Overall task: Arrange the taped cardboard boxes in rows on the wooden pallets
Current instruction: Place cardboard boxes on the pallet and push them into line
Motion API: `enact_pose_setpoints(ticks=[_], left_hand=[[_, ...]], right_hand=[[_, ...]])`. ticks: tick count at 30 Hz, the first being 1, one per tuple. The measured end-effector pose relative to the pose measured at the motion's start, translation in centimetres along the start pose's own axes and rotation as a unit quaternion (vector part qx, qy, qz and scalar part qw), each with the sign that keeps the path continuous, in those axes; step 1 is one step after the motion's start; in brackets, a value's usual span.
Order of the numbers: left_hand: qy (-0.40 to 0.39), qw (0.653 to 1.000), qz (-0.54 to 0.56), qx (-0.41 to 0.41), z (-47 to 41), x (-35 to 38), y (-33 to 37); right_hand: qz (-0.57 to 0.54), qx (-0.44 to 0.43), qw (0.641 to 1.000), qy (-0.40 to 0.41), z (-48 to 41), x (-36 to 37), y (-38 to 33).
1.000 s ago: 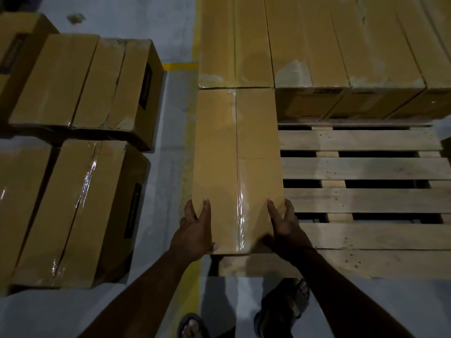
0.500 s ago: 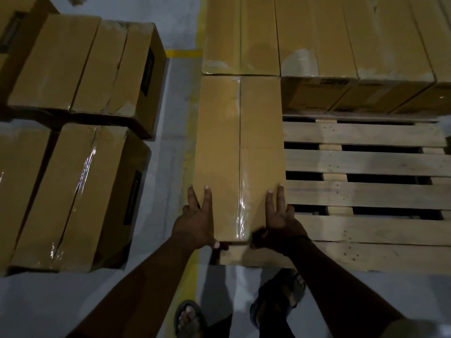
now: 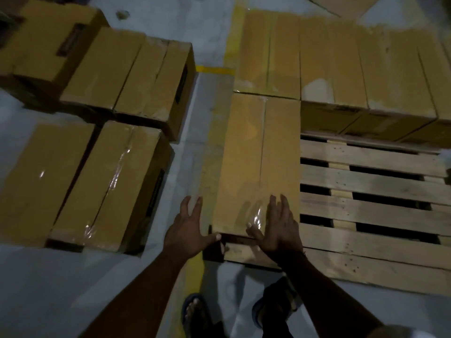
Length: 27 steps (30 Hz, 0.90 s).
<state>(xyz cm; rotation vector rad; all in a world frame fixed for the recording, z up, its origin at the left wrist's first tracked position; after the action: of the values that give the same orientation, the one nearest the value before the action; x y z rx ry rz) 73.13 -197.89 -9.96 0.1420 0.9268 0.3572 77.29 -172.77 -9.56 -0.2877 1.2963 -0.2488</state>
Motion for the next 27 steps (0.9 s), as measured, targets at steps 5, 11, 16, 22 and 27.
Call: enact_pose_setpoints(ticks=[5, 11, 16, 22, 27], left_hand=[[0.017, 0.997, 0.065, -0.046, 3.2, -3.9, -8.2], [0.049, 0.996, 0.048, -0.054, 5.2, -10.2, -17.7], [0.065, 0.993, 0.031, -0.096, 4.3, -13.2, -23.1], [0.03, 0.989, 0.034, -0.142, 0.9, -11.8, -25.7], [-0.013, 0.984, 0.066, -0.164, -1.6, -11.3, -26.6]], right_hand=[[-0.03, -0.037, 0.999, -0.026, -2.0, 0.1, -9.5], [-0.057, -0.118, 0.99, -0.048, -4.9, 2.7, -23.5], [-0.135, -0.13, 0.98, -0.059, -5.2, 6.0, -30.9], [-0.136, -0.117, 0.977, -0.112, -6.5, 10.9, -31.7], [-0.134, -0.081, 0.969, -0.193, -9.4, 13.1, -32.5]])
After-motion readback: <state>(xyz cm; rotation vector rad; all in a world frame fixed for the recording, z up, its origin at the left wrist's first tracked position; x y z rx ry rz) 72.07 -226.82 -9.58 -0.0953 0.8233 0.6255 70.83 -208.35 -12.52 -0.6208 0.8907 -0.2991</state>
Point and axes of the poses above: each hand's wrist, its own z-axis away from the middle knuckle, its own x-axis out of the palm, y = z × x, the point moved 6 cm from there along -z, towards the middle knuckle, and after that the axes turned 14 degrees about -x, right-handed, at the moved point
